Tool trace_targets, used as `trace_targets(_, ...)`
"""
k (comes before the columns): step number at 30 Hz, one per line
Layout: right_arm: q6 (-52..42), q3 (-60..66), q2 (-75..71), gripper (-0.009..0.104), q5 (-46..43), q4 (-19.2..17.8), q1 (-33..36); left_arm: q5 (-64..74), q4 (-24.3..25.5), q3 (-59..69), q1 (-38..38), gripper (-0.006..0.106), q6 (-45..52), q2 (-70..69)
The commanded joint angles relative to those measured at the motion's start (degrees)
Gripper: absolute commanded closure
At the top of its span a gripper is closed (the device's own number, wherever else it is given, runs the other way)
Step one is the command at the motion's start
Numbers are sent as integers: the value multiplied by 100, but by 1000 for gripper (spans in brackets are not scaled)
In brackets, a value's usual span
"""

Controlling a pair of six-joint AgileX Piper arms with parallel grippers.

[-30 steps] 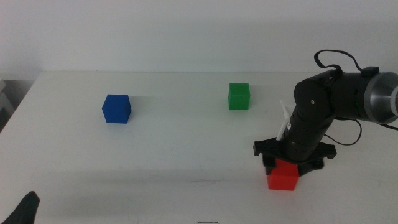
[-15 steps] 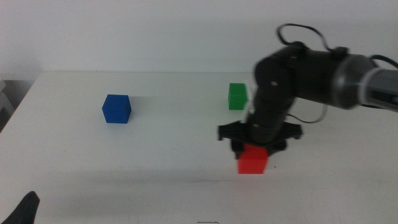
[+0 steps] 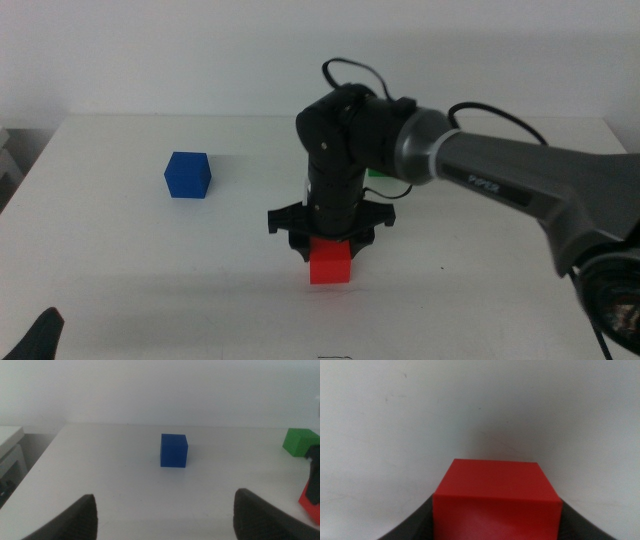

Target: Stack red cubes first, then green, then blue cubes in a specific spot.

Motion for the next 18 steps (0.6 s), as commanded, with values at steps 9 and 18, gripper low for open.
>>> trace_targets(9,166,-224,-123,96,-60,-13,13,-435,-29,-15,10,8,-11,-96)
trace_targets(18,486,-224,-123,70,-116,-106,1,-435,-29,-15,10,8,-11,-96)
